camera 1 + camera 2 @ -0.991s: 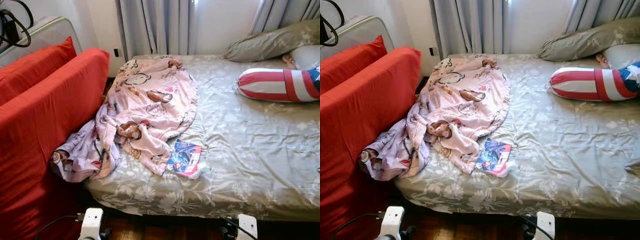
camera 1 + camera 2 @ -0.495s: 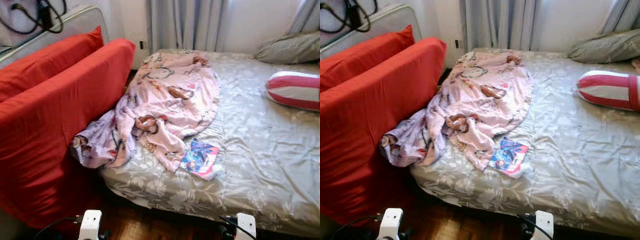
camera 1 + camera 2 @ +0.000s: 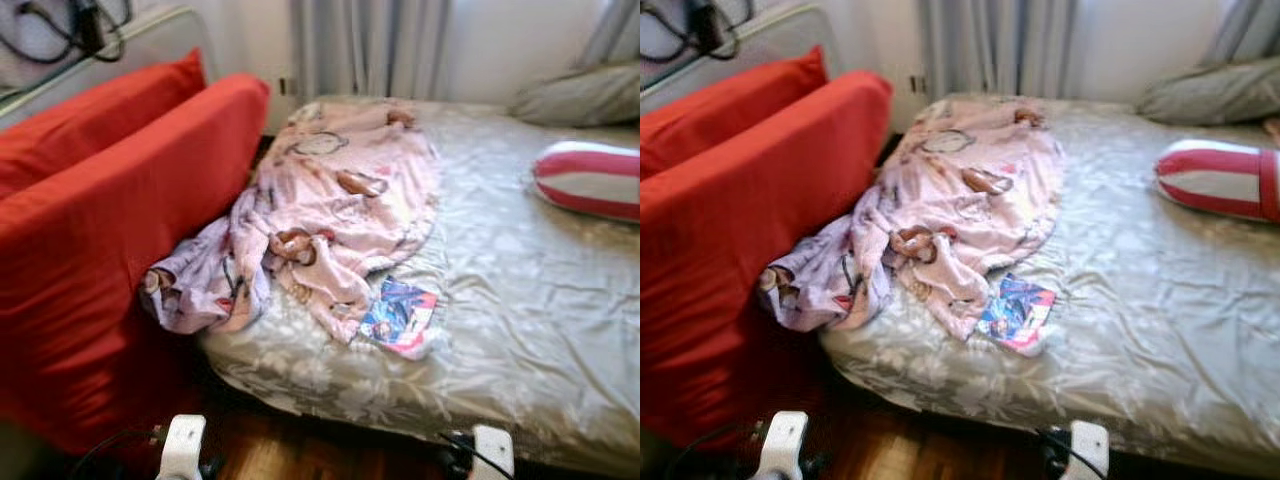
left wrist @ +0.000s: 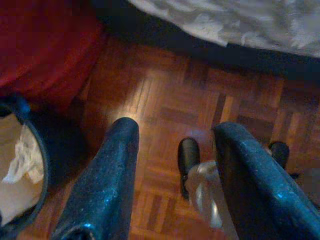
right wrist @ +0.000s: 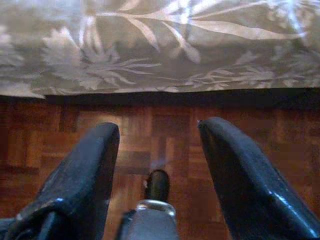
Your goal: Clean up the room
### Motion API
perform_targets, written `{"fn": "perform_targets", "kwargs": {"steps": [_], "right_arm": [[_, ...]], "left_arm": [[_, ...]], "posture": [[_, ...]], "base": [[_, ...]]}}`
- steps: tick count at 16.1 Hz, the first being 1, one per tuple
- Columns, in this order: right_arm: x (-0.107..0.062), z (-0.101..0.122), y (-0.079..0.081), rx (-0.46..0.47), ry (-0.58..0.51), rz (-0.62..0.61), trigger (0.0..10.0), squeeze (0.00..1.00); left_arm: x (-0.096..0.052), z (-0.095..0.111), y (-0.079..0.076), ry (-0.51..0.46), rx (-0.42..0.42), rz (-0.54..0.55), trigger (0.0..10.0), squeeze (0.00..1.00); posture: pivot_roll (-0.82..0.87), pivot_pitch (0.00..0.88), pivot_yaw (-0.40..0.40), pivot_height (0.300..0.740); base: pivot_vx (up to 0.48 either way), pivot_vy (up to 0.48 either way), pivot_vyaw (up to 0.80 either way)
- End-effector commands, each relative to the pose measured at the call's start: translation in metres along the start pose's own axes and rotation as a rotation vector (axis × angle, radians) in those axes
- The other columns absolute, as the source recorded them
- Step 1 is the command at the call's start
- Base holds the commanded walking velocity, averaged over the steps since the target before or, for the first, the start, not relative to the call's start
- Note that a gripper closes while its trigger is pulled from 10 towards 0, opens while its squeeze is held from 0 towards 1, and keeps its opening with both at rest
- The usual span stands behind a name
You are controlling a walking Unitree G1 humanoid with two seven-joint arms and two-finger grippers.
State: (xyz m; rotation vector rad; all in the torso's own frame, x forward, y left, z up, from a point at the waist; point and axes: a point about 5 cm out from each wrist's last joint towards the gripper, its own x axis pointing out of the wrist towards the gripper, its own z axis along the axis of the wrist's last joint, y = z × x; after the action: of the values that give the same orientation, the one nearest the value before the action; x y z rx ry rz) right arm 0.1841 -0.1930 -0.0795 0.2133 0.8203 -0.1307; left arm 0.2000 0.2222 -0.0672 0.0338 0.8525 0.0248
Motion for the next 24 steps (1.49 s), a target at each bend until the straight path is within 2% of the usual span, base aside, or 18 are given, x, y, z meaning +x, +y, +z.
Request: {"fn": "perform_targets", "kwargs": {"steps": [1,5,10,18,20,24], "right_arm": [[-0.002,-0.004,-0.003,0.011,0.008,-0.007,10.0,0.00],[-0.001,-0.003,-0.003,-0.017,0.012,-0.010,10.0,0.00],[-0.002,-0.004,-0.003,-0.033,0.017,-0.003,10.0,0.00],[-0.001,-0.001,-0.005,-0.002,0.000,-0.014,10.0,0.00],[-0.001,0.001,-0.006,-0.001,-0.013,-0.023,10.0,0.00],[0.004,0.031,-0.004,0.011,-0.145,-0.024,10.0,0.00]], "left_arm": [[0.000,0.001,0.001,-0.005,-0.015,0.005,10.0,0.00],[0.000,0.002,0.001,-0.007,-0.016,0.002,10.0,0.00],[0.001,0.002,-0.001,-0.013,-0.027,-0.001,10.0,0.00],[0.001,0.003,-0.003,-0.020,-0.021,-0.005,10.0,0.00],[0.002,0.010,-0.005,-0.047,-0.022,-0.021,10.0,0.00],[0.007,0.058,-0.012,-0.250,-0.048,-0.061,10.0,0.00]], "posture": [[0.00,0.054,-0.007,0.740],[0.00,0.053,-0.008,0.740],[-0.01,0.055,-0.014,0.740],[-0.01,0.055,-0.018,0.740],[-0.01,0.056,-0.018,0.740],[0.00,0.057,-0.015,0.740]], "base": [[0.000,0.000,0.00],[0.000,0.000,0.00],[0.279,0.000,0.80],[0.211,0.000,0.00],[0.000,0.000,0.00],[0.000,0.000,0.00]]}}
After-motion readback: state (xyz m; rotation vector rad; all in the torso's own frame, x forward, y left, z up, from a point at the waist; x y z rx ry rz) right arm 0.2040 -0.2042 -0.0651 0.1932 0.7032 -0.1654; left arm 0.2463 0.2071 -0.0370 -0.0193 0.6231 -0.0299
